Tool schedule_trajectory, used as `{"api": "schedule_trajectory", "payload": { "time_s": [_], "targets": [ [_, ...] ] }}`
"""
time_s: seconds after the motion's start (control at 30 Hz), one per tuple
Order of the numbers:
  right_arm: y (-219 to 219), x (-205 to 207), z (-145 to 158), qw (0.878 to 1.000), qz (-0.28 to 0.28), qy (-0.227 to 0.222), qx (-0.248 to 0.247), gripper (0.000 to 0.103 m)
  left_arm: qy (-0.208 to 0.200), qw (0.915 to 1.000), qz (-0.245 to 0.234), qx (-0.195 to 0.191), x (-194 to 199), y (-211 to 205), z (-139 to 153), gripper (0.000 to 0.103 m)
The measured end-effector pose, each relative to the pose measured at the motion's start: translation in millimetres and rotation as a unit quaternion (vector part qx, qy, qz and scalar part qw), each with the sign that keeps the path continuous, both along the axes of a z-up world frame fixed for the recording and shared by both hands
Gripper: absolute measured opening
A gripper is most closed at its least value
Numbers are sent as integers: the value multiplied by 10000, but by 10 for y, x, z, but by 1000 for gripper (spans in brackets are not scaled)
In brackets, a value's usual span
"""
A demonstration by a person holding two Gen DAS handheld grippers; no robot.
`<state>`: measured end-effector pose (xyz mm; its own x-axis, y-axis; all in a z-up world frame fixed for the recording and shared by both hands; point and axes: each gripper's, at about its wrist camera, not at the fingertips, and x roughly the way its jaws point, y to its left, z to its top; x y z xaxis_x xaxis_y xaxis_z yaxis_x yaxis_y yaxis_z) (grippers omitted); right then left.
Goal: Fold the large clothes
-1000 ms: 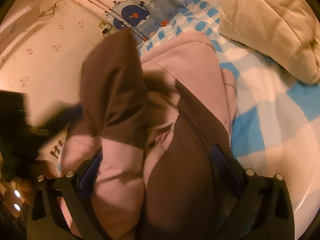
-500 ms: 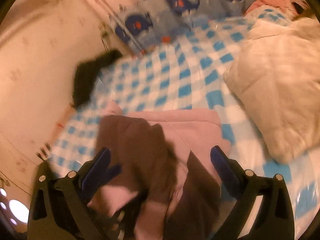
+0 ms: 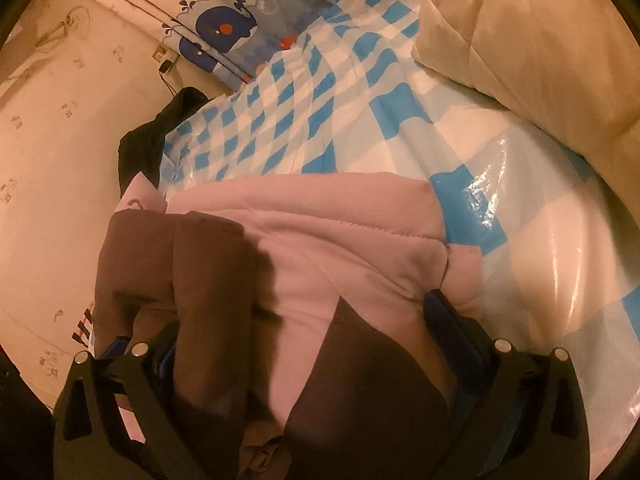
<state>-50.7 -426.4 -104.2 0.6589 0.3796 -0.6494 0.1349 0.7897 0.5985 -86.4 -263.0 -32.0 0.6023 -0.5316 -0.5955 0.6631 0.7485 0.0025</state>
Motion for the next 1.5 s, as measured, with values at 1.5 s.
{"api": "schedule_trajectory", "payload": {
  "time_s": [1.5],
  "targets": [
    [232, 47, 385, 9958, 602, 166, -663, 96, -15, 10000, -10, 27, 54, 70, -52, 75]
  ]
}}
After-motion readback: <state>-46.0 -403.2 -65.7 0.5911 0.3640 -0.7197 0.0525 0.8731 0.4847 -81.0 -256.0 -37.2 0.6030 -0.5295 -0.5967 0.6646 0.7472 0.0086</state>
